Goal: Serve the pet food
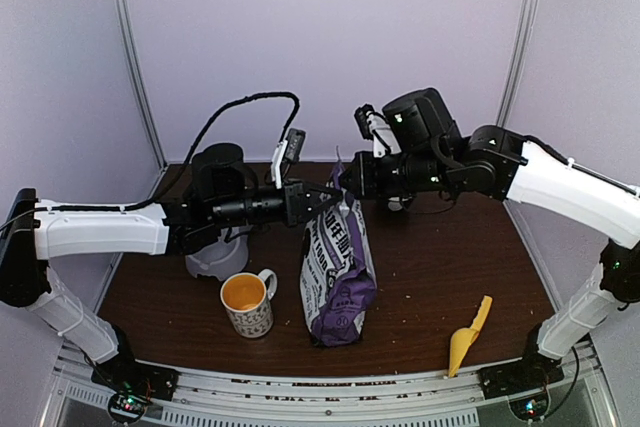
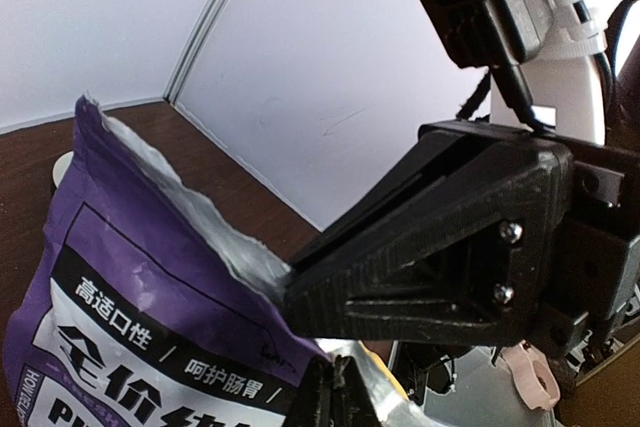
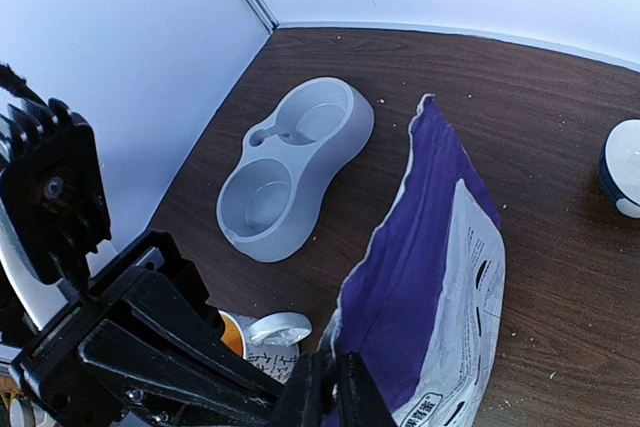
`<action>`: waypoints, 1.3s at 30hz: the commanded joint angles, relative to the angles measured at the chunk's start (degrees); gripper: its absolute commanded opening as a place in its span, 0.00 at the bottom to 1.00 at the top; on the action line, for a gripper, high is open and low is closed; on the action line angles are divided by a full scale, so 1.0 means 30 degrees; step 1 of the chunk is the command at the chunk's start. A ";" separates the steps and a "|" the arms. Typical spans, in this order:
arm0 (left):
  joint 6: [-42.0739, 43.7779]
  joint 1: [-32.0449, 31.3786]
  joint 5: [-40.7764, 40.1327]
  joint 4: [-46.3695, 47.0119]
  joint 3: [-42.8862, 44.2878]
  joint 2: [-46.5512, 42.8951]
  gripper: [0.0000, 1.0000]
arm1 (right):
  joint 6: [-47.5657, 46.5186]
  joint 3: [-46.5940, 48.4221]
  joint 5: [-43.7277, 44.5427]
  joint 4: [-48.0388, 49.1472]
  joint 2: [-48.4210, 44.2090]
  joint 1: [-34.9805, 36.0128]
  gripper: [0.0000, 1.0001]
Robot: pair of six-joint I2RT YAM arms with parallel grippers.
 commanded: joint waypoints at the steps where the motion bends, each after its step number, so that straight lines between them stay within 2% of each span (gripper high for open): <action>1: 0.0584 -0.0271 0.0538 0.1321 0.0684 -0.0741 0.00 | 0.0168 0.0405 0.0815 -0.0902 0.0634 0.0042 0.05; 7: 0.0621 -0.0267 0.0348 0.1353 0.0697 -0.0741 0.00 | 0.0017 0.0644 0.1360 -0.1759 0.0887 0.0039 0.05; 9: 0.0662 -0.0282 0.0188 0.1424 0.0646 -0.0770 0.00 | -0.0097 0.0648 0.1463 -0.2039 0.1000 0.0058 0.00; 13: 0.0769 -0.0296 -0.0523 0.1735 0.0322 -0.1153 0.00 | -0.0385 0.0533 0.1976 -0.2912 0.1115 0.0072 0.00; 20: 0.0985 -0.0296 -0.2189 0.1786 -0.0366 -0.2015 0.00 | -0.0907 -0.0774 0.4628 -0.3887 0.0460 0.0163 0.00; 28: 0.0927 -0.0296 -0.2340 0.1825 -0.0416 -0.2044 0.00 | -0.0874 -0.1648 0.5909 -0.4135 0.0683 0.0162 0.00; 34: 0.0887 -0.0296 -0.2062 0.1635 -0.0358 -0.2004 0.00 | -0.0425 -0.1864 0.5938 -0.3852 0.0230 0.0106 0.00; 38: 0.0731 -0.0300 -0.2036 0.1180 -0.0318 -0.1914 0.00 | -0.0244 -0.2386 0.3967 -0.2288 -0.1202 -0.0266 0.00; 39: 0.0659 -0.0297 -0.2039 0.1115 -0.0323 -0.1872 0.00 | -0.0303 -0.2525 0.3145 -0.1776 -0.1585 -0.0322 0.06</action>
